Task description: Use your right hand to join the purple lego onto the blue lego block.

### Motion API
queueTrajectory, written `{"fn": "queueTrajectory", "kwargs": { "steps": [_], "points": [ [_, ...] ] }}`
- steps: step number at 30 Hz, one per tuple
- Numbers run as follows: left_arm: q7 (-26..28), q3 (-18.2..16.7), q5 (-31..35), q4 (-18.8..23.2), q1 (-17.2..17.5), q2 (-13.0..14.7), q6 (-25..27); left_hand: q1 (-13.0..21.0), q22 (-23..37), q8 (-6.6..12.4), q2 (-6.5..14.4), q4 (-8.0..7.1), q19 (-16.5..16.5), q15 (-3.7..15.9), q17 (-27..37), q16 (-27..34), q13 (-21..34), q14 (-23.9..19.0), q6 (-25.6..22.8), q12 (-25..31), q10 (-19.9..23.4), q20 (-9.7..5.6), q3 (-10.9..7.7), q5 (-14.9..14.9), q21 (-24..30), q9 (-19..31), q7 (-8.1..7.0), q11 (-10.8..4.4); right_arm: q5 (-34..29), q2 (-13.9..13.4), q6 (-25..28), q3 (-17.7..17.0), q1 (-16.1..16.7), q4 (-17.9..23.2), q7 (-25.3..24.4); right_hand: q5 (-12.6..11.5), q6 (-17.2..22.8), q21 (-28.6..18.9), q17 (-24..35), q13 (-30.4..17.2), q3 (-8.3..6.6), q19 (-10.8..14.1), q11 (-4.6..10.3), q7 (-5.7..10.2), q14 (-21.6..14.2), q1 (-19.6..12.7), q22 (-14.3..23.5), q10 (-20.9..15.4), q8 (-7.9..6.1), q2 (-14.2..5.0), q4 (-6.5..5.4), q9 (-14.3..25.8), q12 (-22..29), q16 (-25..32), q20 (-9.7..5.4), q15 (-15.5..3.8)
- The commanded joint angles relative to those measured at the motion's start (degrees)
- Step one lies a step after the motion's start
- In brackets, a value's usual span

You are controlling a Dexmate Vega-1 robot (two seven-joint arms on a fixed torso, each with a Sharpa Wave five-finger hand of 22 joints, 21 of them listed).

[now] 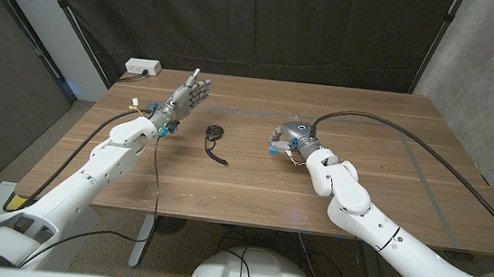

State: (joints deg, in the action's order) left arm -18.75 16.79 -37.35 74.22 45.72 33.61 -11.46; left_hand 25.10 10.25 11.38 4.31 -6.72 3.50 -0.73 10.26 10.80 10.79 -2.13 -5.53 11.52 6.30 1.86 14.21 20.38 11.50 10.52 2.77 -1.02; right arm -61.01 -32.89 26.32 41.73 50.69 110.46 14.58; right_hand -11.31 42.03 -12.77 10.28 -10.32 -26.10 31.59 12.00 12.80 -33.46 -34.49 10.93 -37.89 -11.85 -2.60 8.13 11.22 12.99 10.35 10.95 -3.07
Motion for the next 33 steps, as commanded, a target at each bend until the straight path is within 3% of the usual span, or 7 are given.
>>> {"fn": "queueTrajectory", "kwargs": {
  "steps": [1, 11, 33],
  "points": [
    [0.3, -0.3, -0.3, -0.2, 0.5, 0.0, 0.0, 0.1, 0.2, 0.1, 0.2, 0.16, 0.3, 0.06, 0.3, 0.1, 0.1, -0.4, -0.5, 0.1, 0.3, 0.5, 0.51, 0.2, 0.1, 0.2, -0.15, -0.03, 0.3, 0.0, 0.3, 1.1, -1.6, -1.2, 2.2, -0.1, -0.5, 0.1, 0.3, -0.3, -0.43, 0.3, 0.13, -0.12, 0.2, 0.5, 0.2, -0.4, 0.27, -0.08, -0.17, 0.0, -0.1, 0.2, -0.04, -1.06],
    [0.1, -0.4, -0.6, -0.5, 0.6, -0.2, -0.2, 0.2, 0.2, 0.08, 0.2, 0.16, 0.3, 0.02, 0.3, 0.1, 0.1, -0.3, -0.5, 0.1, 0.3, 0.53, 0.66, 0.2, 0.1, 0.2, -0.13, -0.02, 1.3, -0.5, -0.3, 1.4, -2.5, -1.6, 3.6, -0.1, -0.5, 0.1, 0.3, -0.3, -0.62, 0.4, 0.2, -0.12, 0.2, 0.7, 0.2, -0.4, 0.33, -0.29, -0.27, 0.0, -0.3, 0.2, -0.09, -0.83],
    [1.9, -0.5, 0.0, 2.2, 1.8, 0.6, 0.6, 0.2, 0.2, 0.08, 0.3, 0.16, 0.3, -0.01, 0.3, 0.1, 0.1, -0.3, -0.5, 0.1, 0.2, 0.76, 0.96, 0.1, 0.1, 0.2, -0.18, -0.03, 1.6, -2.2, -0.6, 1.0, -1.2, -1.2, 0.9, -0.1, -0.6, 0.2, 0.3, -0.3, -0.88, 0.3, 0.19, -0.15, 0.5, 1.1, 0.2, -0.2, 0.45, -0.42, -0.34, 0.0, -0.5, 0.2, -0.26, -1.06]
  ]
}}
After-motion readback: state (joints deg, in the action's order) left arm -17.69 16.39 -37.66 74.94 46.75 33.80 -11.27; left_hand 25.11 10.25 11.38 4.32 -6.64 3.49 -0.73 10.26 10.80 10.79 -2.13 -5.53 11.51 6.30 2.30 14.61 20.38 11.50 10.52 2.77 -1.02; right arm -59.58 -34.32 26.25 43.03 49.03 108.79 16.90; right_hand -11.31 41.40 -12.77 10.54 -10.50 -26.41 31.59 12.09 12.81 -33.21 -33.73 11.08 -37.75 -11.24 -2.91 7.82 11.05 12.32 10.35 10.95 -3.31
